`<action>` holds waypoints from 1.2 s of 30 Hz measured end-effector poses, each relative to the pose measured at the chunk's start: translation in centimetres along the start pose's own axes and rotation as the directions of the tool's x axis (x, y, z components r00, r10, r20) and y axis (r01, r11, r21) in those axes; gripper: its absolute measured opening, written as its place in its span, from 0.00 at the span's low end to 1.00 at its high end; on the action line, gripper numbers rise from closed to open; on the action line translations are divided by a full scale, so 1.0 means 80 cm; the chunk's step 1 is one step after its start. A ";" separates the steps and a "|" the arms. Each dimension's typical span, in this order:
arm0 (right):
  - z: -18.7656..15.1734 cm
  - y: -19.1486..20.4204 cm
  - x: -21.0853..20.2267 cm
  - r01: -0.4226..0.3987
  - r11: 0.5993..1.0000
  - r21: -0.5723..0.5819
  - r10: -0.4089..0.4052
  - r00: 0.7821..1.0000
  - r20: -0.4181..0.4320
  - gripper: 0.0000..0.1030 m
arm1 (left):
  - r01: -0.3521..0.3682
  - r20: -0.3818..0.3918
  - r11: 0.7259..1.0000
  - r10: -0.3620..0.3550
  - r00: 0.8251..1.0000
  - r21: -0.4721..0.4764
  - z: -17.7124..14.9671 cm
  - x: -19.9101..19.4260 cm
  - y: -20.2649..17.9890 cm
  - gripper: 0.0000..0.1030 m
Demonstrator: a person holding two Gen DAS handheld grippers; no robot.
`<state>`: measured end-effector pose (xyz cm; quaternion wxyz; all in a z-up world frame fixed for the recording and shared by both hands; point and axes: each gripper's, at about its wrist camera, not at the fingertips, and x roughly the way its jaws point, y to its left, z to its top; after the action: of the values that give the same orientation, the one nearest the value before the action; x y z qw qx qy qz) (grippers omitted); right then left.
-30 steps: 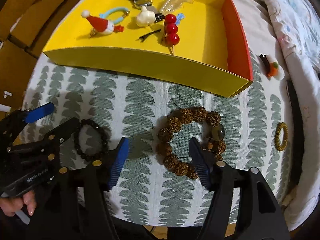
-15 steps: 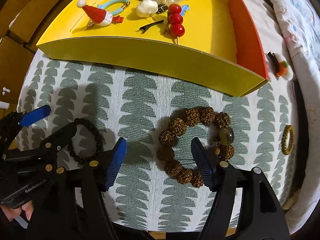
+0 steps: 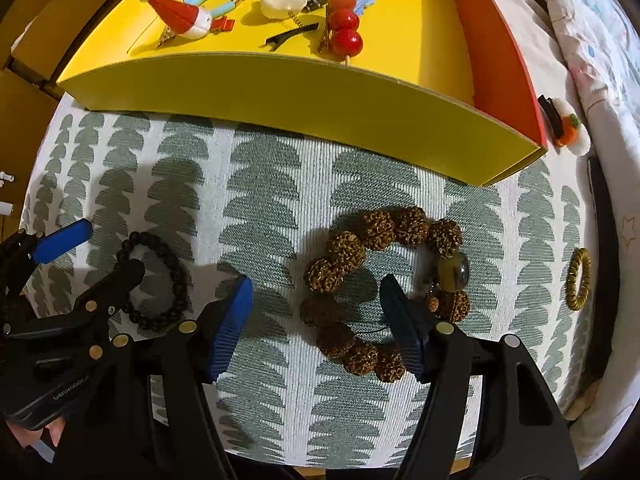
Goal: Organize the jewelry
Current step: 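Close left gripper on the black bead bracelet while right gripper closes on the brown bead bracelet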
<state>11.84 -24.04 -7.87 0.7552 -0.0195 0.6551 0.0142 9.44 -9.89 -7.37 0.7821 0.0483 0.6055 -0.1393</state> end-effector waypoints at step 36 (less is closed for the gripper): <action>-0.002 -0.003 0.015 -0.020 1.000 -0.006 0.020 1.000 -0.010 0.26 | 0.004 -0.020 1.000 -0.004 1.000 0.009 -0.006 0.008 -0.009 0.10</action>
<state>11.88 -24.28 -9.11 0.7518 -0.0152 0.6588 0.0238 8.93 -10.56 -8.03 0.7755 0.0521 0.6127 -0.1431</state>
